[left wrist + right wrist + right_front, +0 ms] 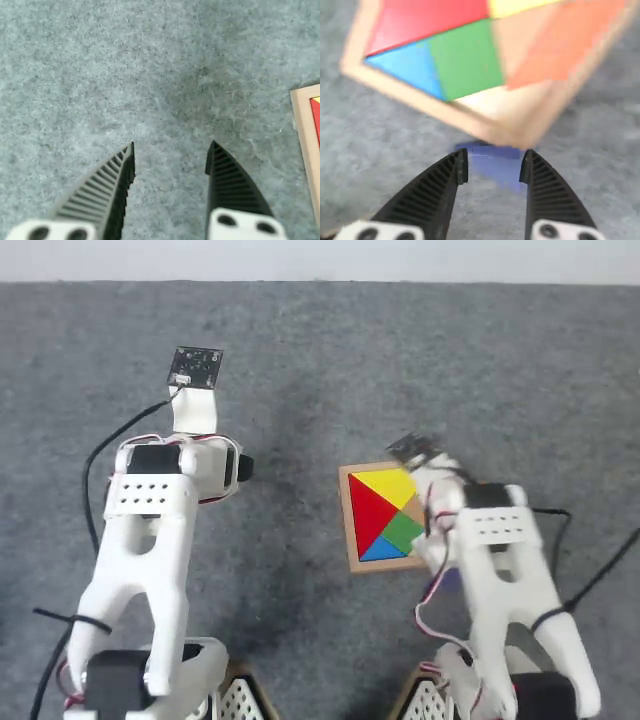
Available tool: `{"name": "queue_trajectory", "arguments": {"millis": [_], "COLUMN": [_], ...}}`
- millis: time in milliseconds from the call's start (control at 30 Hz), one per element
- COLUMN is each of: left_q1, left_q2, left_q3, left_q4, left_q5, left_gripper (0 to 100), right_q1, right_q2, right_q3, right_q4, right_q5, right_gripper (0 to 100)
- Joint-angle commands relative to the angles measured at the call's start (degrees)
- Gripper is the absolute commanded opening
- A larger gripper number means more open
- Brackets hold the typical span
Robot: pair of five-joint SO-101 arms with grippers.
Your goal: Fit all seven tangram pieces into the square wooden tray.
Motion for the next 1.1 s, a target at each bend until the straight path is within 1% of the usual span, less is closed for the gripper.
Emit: {"name": "queue_trajectory", "arguments": {"millis": [0,100,200,300,400,500,633,733,833,1067], "left_q1": [0.18,0.26,0.26,0.26,0.26,0.26,0.26,0.26,0.18,0.18], "left_q2": [-2.02,-2.02,-2.02,-2.02,-2.02,-2.02,-2.02,-2.02,-2.02,-2.02], "left_q3": [-0.22,-0.22,-0.22,-0.22,-0.22,-0.13,-0.13,-0.13,-0.13,-0.13], "left_q4": [-1.41,-1.41,-1.41,-1.41,-1.49,-2.29,-2.29,-2.29,-2.29,-2.2], "left_q5": [-0.35,-0.35,-0.35,-0.35,-0.35,-0.35,-0.53,-0.62,-0.62,-0.44], "left_gripper": [23,23,23,23,23,23,23,23,23,23], "right_q1": [8.04,12.53,12.79,12.26,9.01,3.38,-4.44,-6.9,-4.26,12.18], "right_q2": [-0.04,-0.04,-0.04,-0.66,-0.66,-0.66,-0.66,-0.04,-0.04,0.04], "right_q3": [-4.75,-5.8,-5.01,-3.34,-1.85,0.35,2.81,5.54,8.26,8.62], "right_q4": [-1.89,-2.42,-1.8,1.45,4.18,4.26,3.21,0.22,-2.33,-6.64], "right_q5": [-0.79,-1.23,-0.62,3.25,5.8,5.71,1.05,-1.05,-0.62,9.14], "right_gripper": [18.4,18.4,18.6,18.4,18.4,18.6,18.6,18.6,18.6,18.6]}}
